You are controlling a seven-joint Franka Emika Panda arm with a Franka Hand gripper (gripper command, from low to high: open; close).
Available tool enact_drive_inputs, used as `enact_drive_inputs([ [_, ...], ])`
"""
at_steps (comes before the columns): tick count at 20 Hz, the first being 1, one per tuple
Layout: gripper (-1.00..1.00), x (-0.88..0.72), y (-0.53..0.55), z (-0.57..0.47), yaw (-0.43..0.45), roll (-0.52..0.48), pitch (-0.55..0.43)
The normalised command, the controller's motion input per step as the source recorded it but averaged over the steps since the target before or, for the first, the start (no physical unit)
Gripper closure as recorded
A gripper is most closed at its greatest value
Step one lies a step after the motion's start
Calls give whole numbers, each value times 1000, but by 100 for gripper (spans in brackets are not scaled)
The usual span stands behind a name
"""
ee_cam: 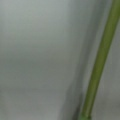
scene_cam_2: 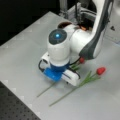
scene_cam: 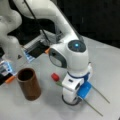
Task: Flower insertion into a vase
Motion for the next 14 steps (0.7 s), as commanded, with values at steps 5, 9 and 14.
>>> enact_drive_inputs([
  [5, 100, 12, -52, -12, 99, 111, -75],
  [9, 100, 2, -65, -46, 45, 118, -69],
  [14, 100, 19, -69, -112, -6, 113, -75],
])
